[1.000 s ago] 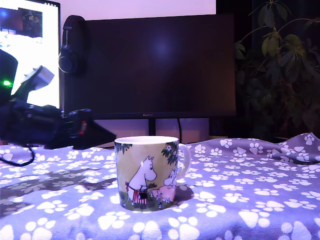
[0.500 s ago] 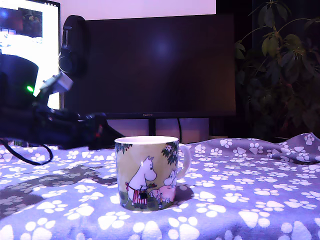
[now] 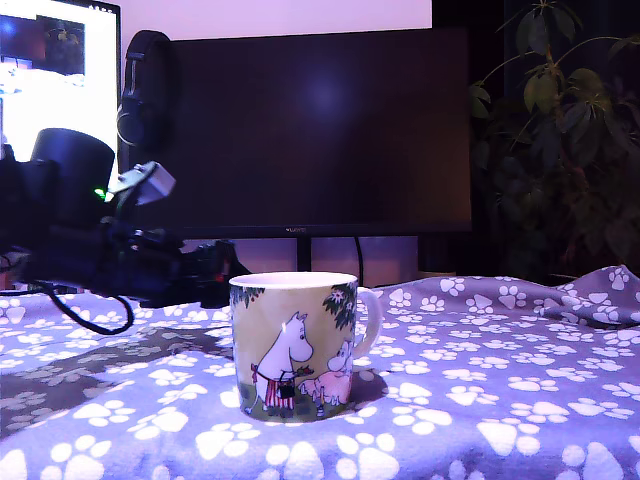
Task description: Pick up the coffee capsules on the table and drop them inside the coffee cup
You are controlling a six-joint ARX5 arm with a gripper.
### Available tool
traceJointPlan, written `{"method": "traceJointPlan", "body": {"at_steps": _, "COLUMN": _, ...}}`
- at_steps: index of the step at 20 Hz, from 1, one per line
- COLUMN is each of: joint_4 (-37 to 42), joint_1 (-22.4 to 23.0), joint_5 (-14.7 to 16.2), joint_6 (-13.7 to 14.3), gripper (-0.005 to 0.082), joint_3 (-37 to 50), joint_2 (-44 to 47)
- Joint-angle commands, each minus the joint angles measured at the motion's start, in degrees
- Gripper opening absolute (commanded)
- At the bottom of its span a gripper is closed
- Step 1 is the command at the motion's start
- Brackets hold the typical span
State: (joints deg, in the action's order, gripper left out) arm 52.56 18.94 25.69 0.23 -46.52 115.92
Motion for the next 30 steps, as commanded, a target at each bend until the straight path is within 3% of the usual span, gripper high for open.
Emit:
{"method": "traceJointPlan", "body": {"at_steps": 1, "joint_4": -1.2, "joint_1": 0.5, "joint_5": -0.09, "joint_6": 0.46, "gripper": 0.073, "joint_3": -1.57, "joint_2": 1.84}}
{"method": "traceJointPlan", "body": {"at_steps": 12, "joint_4": -10.25, "joint_1": 2.19, "joint_5": -3.89, "joint_6": 1.36, "gripper": 0.073, "joint_3": -9.18, "joint_2": 7.08}}
{"method": "traceJointPlan", "body": {"at_steps": 22, "joint_4": -12.68, "joint_1": 2.6, "joint_5": -5.79, "joint_6": 1.33, "gripper": 0.072, "joint_3": -10.62, "joint_2": 7.61}}
{"method": "traceJointPlan", "body": {"at_steps": 24, "joint_4": -12.57, "joint_1": 2.6, "joint_5": -5.79, "joint_6": 1.36, "gripper": 0.0622, "joint_3": -10.62, "joint_2": 7.61}}
{"method": "traceJointPlan", "body": {"at_steps": 28, "joint_4": -12.24, "joint_1": 2.6, "joint_5": -5.62, "joint_6": 1.36, "gripper": 0.0251, "joint_3": -10.62, "joint_2": 7.61}}
{"method": "traceJointPlan", "body": {"at_steps": 30, "joint_4": -12.2, "joint_1": 2.6, "joint_5": -5.62, "joint_6": 1.36, "gripper": 0.0193, "joint_3": -10.62, "joint_2": 7.61}}
